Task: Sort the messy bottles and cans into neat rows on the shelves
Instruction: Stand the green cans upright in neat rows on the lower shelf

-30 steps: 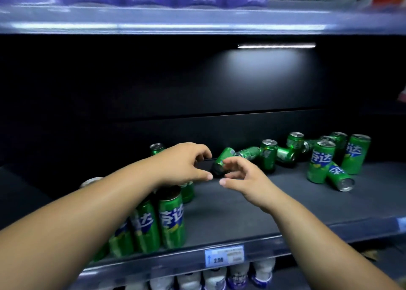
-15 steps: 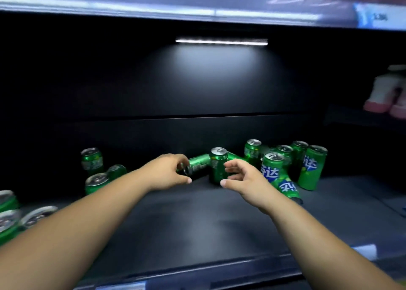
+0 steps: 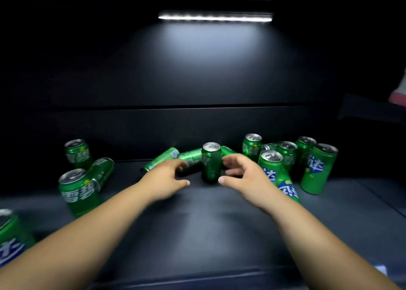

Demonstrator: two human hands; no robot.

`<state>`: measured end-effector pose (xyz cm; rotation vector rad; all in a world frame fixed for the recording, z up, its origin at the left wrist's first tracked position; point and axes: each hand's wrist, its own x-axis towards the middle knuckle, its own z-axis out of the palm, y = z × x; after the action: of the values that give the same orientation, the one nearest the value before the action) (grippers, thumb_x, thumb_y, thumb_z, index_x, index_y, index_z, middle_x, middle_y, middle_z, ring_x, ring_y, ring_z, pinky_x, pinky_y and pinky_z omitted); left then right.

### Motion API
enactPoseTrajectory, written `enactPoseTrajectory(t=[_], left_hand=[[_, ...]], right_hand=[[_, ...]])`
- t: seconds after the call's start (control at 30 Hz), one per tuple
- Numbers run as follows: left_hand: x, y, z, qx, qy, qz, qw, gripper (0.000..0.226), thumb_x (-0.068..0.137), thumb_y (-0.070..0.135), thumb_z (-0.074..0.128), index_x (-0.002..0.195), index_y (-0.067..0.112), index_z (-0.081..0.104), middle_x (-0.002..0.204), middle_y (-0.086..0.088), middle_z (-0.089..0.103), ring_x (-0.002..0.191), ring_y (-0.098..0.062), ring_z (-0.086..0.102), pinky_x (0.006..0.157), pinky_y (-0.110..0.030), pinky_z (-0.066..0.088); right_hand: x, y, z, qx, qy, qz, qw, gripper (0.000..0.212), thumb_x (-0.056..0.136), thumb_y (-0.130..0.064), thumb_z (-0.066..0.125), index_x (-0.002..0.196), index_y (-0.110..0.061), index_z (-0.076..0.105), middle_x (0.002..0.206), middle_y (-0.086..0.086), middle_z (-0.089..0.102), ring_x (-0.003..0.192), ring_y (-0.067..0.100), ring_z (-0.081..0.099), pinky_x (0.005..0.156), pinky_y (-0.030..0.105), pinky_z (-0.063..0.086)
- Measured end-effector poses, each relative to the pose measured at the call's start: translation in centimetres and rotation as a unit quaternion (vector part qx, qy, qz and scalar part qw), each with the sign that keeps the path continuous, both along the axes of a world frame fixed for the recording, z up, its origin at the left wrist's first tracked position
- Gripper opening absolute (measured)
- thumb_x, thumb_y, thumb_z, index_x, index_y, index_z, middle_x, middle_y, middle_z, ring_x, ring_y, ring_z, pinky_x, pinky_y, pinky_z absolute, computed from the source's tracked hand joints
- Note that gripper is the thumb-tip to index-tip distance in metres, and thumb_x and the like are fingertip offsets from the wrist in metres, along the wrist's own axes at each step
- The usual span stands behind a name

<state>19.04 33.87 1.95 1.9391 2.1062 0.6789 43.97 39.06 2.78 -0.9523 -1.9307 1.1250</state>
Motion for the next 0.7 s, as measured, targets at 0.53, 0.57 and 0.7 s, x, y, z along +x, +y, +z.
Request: enactPoseTrajectory(t=[0.53,0.57,0.7], left_hand=[[14.5,6.8,1.5,0.047,-0.058,-0.179,0.981,0.067,0.077,0.034,0.079,0.135,0.023,0.047,0.117,0.006,0.062,0.105,-0.011,0.059,0.09,-0.027,0.047],[15.1,7.0,1.4,0.049,-0.078,-0.174,0.981,0.069,0.077,0.031,0.08,0.136,0.022,0.045,0.115,0.006,0.062,0.103,-0.012,0.06,0.088,-0.026,0.047],[16.8,8.1,0.5,0.044,-0.148,-0.146,0.977,0.079,0.078,0.031,0.081,0.143,0.022,0.038,0.126,0.002,0.061,0.108,-0.017,0.062,0.097,-0.032,0.049]], right_hand=[[12.1,1.7,-4.0,0.031,-0.094,-0.312,0.945,0.061,0.068,-0.04,0.087,0.118,-0.026,0.055,0.122,0.0,0.059,0.116,0.021,0.056,0.099,0.039,0.048],[12.2,1.6,-4.8,0.007,-0.118,-0.317,0.941,0.069,0.067,-0.047,0.086,0.124,-0.024,0.054,0.124,0.002,0.059,0.119,0.023,0.055,0.101,0.04,0.046],[12.1,0.6,-6.3,-0.034,-0.229,-0.331,0.915,0.076,0.068,-0.071,0.072,0.128,-0.03,0.05,0.126,-0.002,0.065,0.12,0.027,0.057,0.099,0.039,0.045]])
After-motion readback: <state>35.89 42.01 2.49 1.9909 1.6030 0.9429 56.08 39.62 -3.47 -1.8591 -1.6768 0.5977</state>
